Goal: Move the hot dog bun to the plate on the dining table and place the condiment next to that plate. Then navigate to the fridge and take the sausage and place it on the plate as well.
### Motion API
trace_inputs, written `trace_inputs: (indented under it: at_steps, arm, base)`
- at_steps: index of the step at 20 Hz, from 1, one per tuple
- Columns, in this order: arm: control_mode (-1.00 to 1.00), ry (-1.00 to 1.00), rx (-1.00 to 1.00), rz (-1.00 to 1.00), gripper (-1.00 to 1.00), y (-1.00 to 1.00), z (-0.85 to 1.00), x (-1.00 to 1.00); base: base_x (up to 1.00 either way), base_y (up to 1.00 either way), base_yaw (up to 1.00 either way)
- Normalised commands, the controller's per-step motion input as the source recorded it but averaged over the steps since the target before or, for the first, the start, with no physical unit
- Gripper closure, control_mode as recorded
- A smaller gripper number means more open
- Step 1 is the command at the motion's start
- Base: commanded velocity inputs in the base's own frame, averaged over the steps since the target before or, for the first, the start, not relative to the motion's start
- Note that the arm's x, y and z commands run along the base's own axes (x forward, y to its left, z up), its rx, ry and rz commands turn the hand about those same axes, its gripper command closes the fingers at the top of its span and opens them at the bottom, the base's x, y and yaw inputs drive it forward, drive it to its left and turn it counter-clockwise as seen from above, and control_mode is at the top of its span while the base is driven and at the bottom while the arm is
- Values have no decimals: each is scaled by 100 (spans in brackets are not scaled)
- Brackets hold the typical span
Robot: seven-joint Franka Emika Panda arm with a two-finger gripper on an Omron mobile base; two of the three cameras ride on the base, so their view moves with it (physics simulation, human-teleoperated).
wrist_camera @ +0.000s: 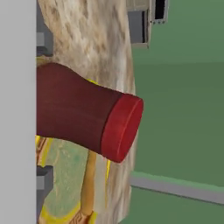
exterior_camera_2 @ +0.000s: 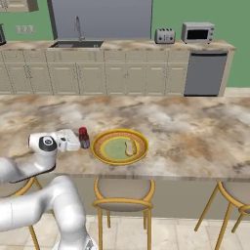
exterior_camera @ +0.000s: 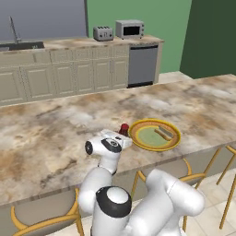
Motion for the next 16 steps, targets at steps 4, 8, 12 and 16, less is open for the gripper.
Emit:
trace_inputs:
  at_steps: [4,8,12,16]
  arm:
    - [-100,-27,0,0,-100,15,77,0]
    - [-100,-17,0,1,-100,45,100,7]
    - [-100,-17,0,4,-100,49,100,9]
    - [-100,-6,0,11,-100,21,100,-28]
  base:
    - [0,0,0]
    - [0,0,0]
    - [0,0,0]
    - [0,0,0]
